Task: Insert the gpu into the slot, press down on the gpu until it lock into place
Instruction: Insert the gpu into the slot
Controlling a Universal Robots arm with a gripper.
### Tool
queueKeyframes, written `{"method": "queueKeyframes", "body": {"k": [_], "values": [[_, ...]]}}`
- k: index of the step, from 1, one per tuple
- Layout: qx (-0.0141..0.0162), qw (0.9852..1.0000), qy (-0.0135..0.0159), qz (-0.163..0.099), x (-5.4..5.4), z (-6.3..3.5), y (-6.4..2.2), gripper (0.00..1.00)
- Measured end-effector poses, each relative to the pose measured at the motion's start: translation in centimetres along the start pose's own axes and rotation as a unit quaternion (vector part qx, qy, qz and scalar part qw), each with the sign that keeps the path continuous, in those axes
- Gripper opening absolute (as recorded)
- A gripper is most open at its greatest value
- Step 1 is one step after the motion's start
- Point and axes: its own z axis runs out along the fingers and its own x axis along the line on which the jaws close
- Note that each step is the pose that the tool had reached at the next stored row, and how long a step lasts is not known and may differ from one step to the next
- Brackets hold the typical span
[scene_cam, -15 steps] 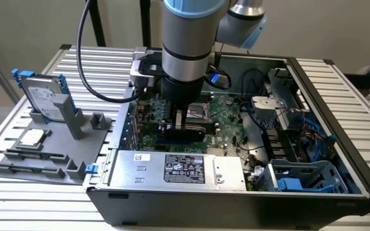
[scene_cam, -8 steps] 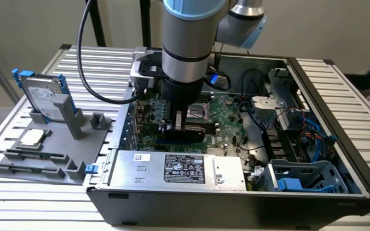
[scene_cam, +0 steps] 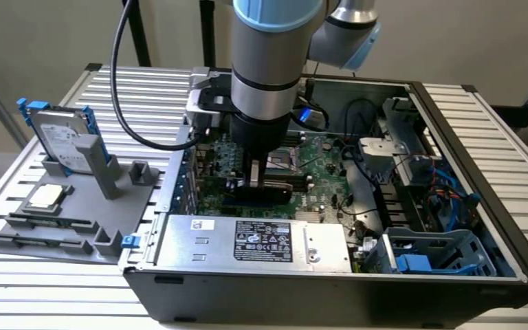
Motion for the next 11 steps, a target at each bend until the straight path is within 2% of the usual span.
{"method": "queueKeyframes", "body": {"k": [11], "values": [[-0.0012,1.0,0.0,0.0,0.01,0.43,-0.02,0.26]]}}
